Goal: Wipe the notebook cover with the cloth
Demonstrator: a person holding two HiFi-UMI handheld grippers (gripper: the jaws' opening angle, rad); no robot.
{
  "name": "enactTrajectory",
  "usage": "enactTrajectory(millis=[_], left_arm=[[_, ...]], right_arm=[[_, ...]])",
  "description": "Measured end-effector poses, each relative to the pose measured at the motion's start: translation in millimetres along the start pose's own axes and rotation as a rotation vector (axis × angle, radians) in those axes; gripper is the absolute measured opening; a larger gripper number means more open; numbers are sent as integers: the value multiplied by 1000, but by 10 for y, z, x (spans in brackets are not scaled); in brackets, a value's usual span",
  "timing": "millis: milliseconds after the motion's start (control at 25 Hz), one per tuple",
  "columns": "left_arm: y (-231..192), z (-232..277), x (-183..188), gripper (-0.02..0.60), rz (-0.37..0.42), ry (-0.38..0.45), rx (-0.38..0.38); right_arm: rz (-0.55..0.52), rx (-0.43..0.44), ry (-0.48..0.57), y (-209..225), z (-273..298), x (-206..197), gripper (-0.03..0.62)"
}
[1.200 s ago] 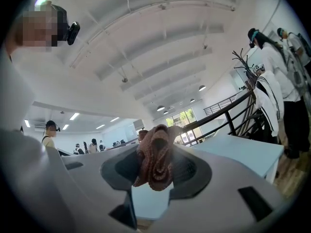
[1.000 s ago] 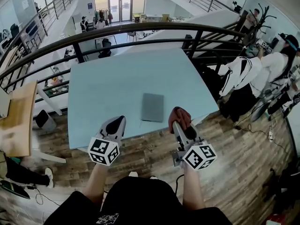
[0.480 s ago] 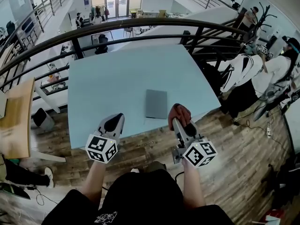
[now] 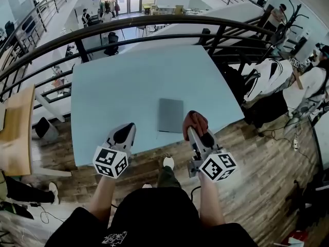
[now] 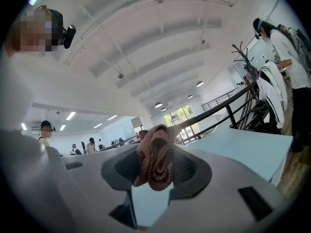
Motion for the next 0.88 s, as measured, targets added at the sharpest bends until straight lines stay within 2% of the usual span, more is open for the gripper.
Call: enactTrajectory(millis=[520, 880], left_arm=[[-192, 1060, -28, 6, -2, -31, 49], [-214, 1785, -90, 6, -4, -72, 89]], right_arm=[[52, 33, -72, 941, 801, 26, 153], [167, 101, -233, 1538, 1372, -266, 153]])
Point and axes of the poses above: the fingertips, and each gripper's own axes: z forward along the fingers, y to its right, x out of its top, the point moved 7 cm from there along -z, backward along the fingers, and after that the axes turned 5 degrees about y, right-handed, at the moved point
